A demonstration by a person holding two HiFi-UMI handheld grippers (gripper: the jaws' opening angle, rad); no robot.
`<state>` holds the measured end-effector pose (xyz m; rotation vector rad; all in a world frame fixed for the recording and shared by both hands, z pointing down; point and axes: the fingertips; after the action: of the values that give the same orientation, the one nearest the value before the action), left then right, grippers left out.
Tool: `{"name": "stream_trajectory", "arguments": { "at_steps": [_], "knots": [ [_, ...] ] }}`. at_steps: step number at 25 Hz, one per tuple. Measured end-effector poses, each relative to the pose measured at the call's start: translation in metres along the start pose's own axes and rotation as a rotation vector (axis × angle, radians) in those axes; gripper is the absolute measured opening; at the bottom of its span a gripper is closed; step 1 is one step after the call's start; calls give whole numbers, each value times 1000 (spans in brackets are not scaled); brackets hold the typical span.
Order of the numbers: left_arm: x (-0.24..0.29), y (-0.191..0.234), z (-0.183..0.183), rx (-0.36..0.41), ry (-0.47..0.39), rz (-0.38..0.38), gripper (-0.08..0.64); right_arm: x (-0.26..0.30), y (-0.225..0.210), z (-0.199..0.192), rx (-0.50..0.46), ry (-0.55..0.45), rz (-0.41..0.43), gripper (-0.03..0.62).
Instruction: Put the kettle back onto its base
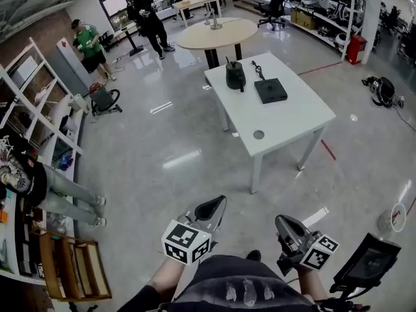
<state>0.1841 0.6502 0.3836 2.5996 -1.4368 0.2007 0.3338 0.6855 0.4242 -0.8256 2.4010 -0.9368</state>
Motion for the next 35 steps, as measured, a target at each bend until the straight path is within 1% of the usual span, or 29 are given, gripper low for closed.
{"name": "stream_trajectory", "arguments": {
  "at_steps": [4,7,10,13,17,20,22,26,31,35],
  "knots": [
    [17,-5,4,29,15,10,-2,5,-10,22,-33,-1,38,0],
    [32,-4,8,39,19,5,-2,8,-16,37,-46,-23,55,0],
    [50,-3,10,53,4,-12,-2,13,-28,45,-42,-35,53,0],
    [68,6,12,57,-6,-29,-2,23,-36,52,-70,-23,38,0],
    [93,34,26,13,-28,-50,-2,47,-38,71,-103,-22,12,0],
    [110,50,38,-3,-68,-76,-2,68,-36,83,-73,-37,51,0],
    [117,64,43,-13,-89,-87,-2,91,-34,86,-63,-23,75,0],
    [125,113,45,-48,-101,-71,-2,145,-38,84,-98,25,73,0],
    [135,176,40,-99,-112,-40,-2,202,-55,65,-109,105,44,0],
    [143,210,41,-113,-120,-17,-2,236,-62,63,-137,147,38,0]
  ]
}}
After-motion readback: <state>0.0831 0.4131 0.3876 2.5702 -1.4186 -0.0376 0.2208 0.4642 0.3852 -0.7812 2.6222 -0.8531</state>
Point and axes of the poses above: the fingertips, and each gripper's own axes: x forward along the fingers, y to its left, z out of its top, and after that the axes turned 7 degrees about -y, right-handed
